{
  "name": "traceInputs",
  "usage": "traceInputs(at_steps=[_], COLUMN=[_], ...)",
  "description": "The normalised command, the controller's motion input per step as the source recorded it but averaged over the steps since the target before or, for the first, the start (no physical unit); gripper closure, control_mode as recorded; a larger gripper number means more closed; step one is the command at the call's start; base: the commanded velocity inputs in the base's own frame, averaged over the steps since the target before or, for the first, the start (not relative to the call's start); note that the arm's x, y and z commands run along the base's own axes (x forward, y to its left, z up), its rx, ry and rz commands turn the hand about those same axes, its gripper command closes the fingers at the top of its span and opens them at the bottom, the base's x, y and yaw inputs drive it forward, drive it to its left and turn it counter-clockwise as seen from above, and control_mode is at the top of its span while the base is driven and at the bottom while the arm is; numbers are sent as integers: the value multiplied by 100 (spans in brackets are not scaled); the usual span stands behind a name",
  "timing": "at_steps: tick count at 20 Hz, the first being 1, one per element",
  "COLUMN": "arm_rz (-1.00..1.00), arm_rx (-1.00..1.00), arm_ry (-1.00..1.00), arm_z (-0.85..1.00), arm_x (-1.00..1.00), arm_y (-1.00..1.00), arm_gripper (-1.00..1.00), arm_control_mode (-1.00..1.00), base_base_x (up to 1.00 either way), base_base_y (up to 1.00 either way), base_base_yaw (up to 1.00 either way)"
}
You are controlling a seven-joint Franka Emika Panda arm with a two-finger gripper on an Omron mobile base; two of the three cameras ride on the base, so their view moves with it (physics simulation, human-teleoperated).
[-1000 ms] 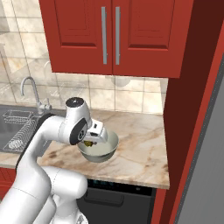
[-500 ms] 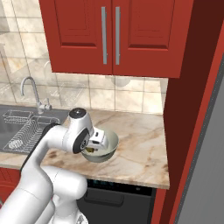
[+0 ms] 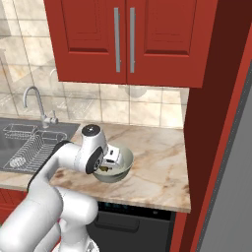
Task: Take the mango, sweet potato, and corn from the freezer and place them in the bowl on the counter.
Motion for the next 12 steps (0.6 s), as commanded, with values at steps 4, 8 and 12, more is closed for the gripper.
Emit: traceInputs(at_steps=[4,8,12], arm_rz=[0,0,0], arm_rx=[0,0,0], arm_ry=[0,0,0], arm_z=[-15,-16,-19], arm_x=[21,8,11], arm_y=[0,0,-3], arm_gripper=[100,100,100], arm_control_mode=[-100,-100,-100], base_base_x=[0,0,0], base_base_y=[0,0,0], base_base_yaw=[0,0,0])
